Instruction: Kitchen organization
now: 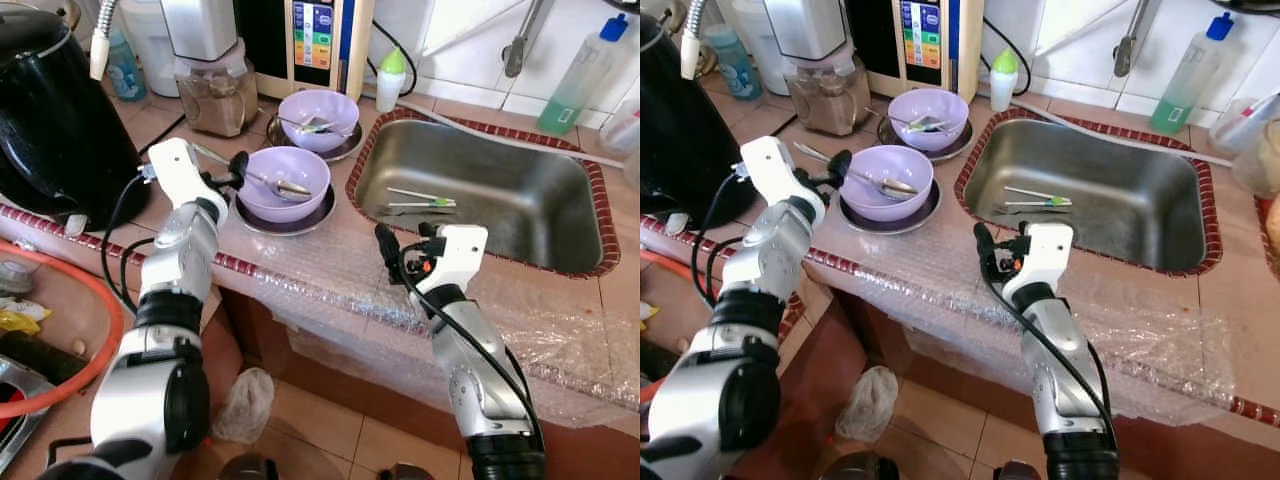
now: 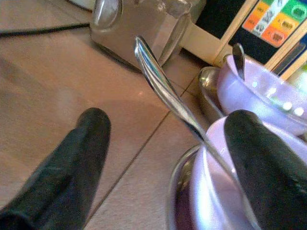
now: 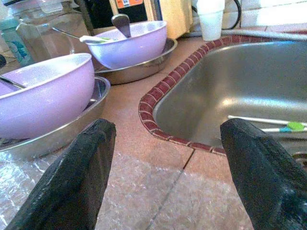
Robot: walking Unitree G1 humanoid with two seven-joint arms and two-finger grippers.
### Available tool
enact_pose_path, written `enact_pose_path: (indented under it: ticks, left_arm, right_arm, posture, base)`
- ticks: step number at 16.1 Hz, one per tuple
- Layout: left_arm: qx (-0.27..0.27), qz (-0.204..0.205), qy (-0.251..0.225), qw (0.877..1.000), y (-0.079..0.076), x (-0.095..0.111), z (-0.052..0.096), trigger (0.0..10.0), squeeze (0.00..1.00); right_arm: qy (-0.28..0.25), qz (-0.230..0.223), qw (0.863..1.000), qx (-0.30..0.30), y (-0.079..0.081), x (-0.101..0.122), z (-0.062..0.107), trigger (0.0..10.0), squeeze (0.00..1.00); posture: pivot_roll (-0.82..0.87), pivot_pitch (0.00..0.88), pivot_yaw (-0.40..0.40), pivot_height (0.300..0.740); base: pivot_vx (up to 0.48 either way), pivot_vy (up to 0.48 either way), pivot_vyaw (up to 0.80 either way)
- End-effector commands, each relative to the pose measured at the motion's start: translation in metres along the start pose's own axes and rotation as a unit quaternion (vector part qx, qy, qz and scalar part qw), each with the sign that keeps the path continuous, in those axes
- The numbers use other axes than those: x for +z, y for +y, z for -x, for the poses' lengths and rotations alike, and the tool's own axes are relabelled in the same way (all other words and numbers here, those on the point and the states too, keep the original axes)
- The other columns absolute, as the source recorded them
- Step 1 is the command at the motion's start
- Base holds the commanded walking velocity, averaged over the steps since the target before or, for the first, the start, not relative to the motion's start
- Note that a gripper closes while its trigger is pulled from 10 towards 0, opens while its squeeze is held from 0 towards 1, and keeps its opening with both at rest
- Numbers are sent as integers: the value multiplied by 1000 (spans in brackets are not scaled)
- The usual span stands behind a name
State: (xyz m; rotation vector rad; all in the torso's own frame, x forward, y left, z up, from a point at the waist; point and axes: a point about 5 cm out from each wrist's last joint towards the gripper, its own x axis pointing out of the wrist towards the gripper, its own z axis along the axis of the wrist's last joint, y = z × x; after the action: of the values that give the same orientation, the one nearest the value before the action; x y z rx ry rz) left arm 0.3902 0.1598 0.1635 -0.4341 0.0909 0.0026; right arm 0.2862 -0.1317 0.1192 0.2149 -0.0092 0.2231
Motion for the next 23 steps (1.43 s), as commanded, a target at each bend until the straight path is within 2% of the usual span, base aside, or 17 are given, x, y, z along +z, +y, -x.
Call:
enact_pose_path:
  ticks: [1,6,8,11,14,15,19,23]
  left_arm:
    - [-6,17,5,1000,-1,3,-3,0,0]
    - [-4,46,10,999,1,5,-7,0,0]
    - [1,67,13,998,3,5,-7,0,0]
    - [0,76,6,997,5,7,-8,0,0]
    - [-2,88,-7,996,3,13,-9,0,0]
    - [5,87,-31,996,4,21,-9,0,0]
    - [-12,82,-43,996,-2,30,-10,0,0]
    - [-25,97,-47,994,-5,33,-9,0,0]
  right_arm:
    - [-1,-4,1000,0,0,3,3,10000,0]
    - [2,-8,1000,6,0,6,2,10000,0]
    - [11,-38,998,51,8,6,5,10000,0]
    - [18,-52,994,89,16,6,6,10000,0]
    - [23,-56,993,98,18,5,6,10000,0]
    - [25,-57,993,99,19,4,5,10000,0]
    - [26,-61,992,105,21,4,4,10000,0]
    - [26,-60,992,109,22,3,2,10000,0]
  posture:
    - [-105,52,61,740]
    - [-104,55,56,740]
    - [-105,56,54,740]
    - [-104,56,53,740]
    - [-97,53,54,740]
    - [-97,53,54,740]
    - [-86,45,57,740]
    - [-81,40,55,740]
  base:
    - [0,0,0]
    - [0,0,0]
    - [0,0,0]
    - [0,0,0]
    - [0,0,0]
    - [0,0,0]
    - [0,0,0]
    - [0,0,0]
